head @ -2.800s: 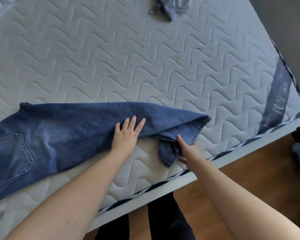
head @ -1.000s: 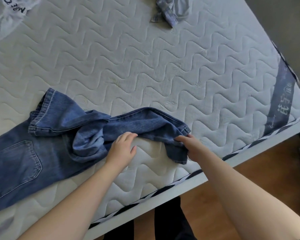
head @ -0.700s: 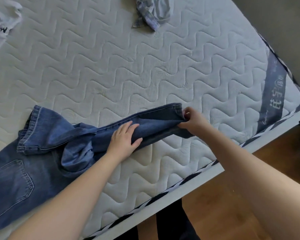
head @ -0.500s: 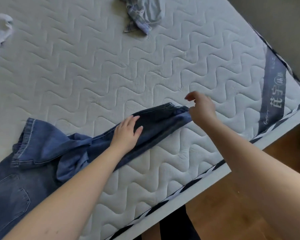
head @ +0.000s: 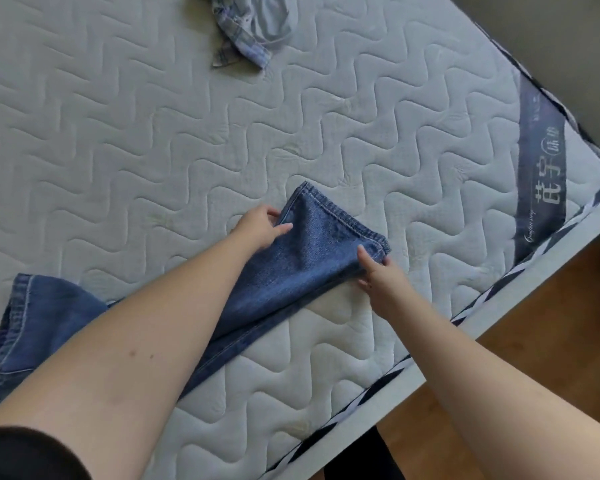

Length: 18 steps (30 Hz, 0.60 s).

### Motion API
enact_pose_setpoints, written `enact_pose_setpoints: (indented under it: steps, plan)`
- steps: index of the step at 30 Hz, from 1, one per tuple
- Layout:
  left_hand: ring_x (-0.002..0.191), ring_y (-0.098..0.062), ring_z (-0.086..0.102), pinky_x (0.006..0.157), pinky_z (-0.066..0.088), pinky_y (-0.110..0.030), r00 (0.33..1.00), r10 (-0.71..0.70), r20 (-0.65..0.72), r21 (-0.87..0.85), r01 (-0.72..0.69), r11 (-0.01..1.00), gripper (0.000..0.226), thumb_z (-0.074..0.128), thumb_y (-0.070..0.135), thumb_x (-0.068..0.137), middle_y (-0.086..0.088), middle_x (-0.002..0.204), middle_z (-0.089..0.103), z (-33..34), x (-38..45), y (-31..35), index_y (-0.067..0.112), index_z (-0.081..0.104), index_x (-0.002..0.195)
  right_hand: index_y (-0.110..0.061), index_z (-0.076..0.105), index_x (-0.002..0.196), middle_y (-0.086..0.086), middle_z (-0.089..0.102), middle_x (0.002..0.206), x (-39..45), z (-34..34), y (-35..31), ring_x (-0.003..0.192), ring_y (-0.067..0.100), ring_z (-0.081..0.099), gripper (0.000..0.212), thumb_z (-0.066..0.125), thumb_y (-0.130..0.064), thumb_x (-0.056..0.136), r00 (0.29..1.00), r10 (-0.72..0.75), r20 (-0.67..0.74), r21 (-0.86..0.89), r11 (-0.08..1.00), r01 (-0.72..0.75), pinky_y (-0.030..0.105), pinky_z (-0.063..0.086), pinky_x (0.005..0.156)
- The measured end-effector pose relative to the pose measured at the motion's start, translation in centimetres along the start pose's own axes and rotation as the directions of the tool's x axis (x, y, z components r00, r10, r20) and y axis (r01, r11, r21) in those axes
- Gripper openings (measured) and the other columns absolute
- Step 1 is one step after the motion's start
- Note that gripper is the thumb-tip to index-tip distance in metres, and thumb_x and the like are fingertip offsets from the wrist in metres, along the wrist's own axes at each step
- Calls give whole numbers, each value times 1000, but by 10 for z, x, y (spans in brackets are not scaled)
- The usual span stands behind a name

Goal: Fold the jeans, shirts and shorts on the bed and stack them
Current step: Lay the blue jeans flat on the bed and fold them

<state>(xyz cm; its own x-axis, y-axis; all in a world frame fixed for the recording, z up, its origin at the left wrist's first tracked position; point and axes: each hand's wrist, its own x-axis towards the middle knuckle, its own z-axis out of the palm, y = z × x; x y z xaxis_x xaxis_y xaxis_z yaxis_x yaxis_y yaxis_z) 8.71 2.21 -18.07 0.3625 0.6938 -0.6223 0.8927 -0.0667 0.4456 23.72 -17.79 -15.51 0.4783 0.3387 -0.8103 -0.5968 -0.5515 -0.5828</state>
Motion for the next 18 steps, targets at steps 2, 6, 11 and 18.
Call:
enact_pose_setpoints:
  steps: [2,6,11,18]
  plan:
    - [82,-20,56,71,38,-26,998,55,30,14,-56,998,33,67,41,89,-6,100,66,-3,5,4,18,66,112,-8,58,117,-4,68,103,-3,-3,0,83,-4,68,22,61,-11,95,983,-49,176,-6,999,51,11,52,69]
    - [84,-18,53,72,35,-25,984,174,-41,-68,-176,982,14,57,30,97,-1,94,60,-14,10,13,20,62,104,-5,61,121,6,69,106,-5,-1,-1,90,15,65,25,59,-9,96,963,-51,264,-69,995,72,29,56,85]
    - [92,-24,58,80,43,-34,962,243,-125,-55,-251,967,13,48,21,101,-8,100,66,-34,22,24,18,58,108,-12,64,111,5,70,76,-6,-6,-10,62,14,65,17,53,-8,99,967,-151,205,-81,982,170,27,57,57]
    - [93,-29,60,70,34,-29,950,238,-201,-19,-246,969,20,44,27,102,-9,95,65,-29,50,61,15,60,105,-22,61,119,0,73,105,3,-38,4,87,15,68,26,52,-8,98,974,-197,112,-167,963,214,25,50,72]
